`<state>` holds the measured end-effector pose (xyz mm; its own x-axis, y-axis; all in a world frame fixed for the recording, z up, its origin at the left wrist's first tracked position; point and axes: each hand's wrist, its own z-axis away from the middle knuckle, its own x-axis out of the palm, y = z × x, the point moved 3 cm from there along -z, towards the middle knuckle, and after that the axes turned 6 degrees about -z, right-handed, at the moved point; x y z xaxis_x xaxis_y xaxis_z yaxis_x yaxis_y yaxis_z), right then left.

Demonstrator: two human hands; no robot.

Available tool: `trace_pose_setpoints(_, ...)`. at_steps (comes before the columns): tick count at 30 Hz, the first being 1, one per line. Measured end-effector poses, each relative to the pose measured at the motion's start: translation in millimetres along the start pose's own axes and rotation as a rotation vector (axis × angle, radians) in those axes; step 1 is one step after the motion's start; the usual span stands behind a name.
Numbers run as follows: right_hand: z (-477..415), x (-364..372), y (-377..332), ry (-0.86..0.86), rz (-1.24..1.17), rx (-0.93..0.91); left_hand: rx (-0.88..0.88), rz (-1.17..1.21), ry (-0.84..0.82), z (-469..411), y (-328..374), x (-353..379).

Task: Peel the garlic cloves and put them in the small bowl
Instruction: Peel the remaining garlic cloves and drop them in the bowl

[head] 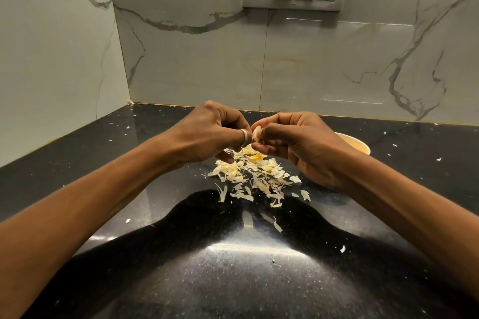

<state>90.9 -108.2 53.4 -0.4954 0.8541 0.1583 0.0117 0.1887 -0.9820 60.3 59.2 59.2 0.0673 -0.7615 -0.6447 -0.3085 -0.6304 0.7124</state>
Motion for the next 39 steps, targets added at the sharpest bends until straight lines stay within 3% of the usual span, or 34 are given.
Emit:
trace_pose_setpoints(20,-3.2,-4.5,2.9,0.022,0.155,0.007,-0.093,-0.12,0.249,-6.1,-7.1,-10.5)
trace_pose_setpoints(26,-4.4,-6.6,3.9,0.017,0.243,-0.036,0.016,-0.092,0.12,-3.3,1.9,3.0)
trace_pose_setpoints(39,-5.9,-7.5,10.4,-0.021,0.394,-0.154,-0.023,-0.13,0.168,-3.3,-1.7,6.1)
